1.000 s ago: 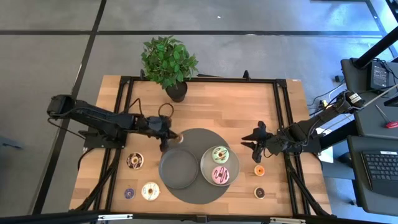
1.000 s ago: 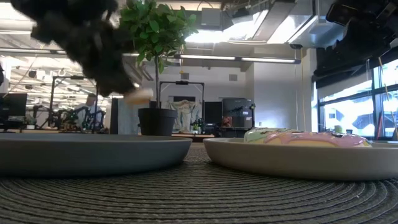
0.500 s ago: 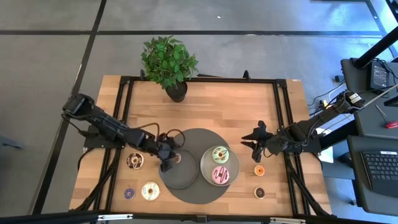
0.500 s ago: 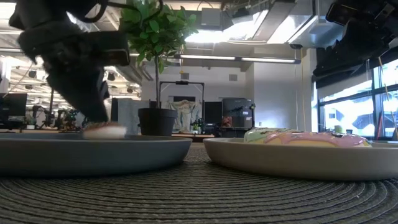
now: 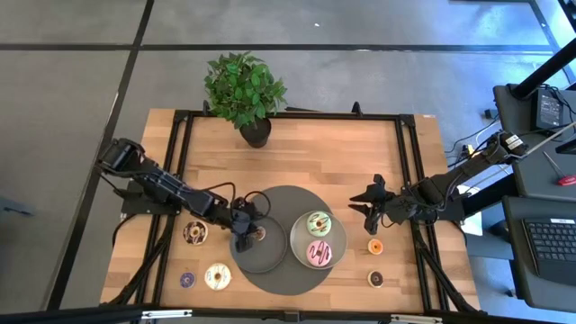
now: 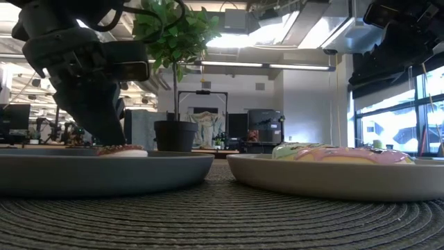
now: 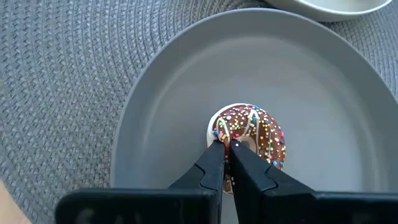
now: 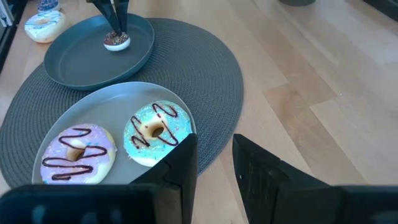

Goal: Pick & Place donuts
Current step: Put the brown donut on the dark gray plate

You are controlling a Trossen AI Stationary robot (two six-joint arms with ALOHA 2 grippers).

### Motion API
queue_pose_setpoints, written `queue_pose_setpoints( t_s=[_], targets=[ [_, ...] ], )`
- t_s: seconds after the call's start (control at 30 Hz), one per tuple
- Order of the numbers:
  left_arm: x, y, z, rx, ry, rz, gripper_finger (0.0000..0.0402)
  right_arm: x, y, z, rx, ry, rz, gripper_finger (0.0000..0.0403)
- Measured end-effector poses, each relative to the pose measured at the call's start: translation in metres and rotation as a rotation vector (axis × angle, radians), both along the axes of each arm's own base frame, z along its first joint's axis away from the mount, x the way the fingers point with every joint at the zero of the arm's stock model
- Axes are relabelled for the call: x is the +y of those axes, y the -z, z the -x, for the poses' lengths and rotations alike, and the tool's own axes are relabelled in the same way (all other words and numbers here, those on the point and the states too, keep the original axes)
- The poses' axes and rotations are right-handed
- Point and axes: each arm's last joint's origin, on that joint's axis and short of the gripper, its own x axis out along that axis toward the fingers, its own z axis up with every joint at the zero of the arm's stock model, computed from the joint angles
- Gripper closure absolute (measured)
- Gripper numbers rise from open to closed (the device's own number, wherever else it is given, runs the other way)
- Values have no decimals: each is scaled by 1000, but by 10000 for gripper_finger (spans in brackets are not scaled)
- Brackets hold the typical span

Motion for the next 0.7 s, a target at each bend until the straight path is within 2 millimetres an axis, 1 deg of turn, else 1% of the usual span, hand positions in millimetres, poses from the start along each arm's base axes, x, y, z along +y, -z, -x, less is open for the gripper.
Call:
queue_pose_setpoints(
  t_s=[0.57,0.7],
  targets=[
    [0,0,0,4,11,11,386,0,0,0,1,-2,3,299],
    [-1,-2,0,4,27,37,386,0,0,0,2,-2,3,299]
  ],
)
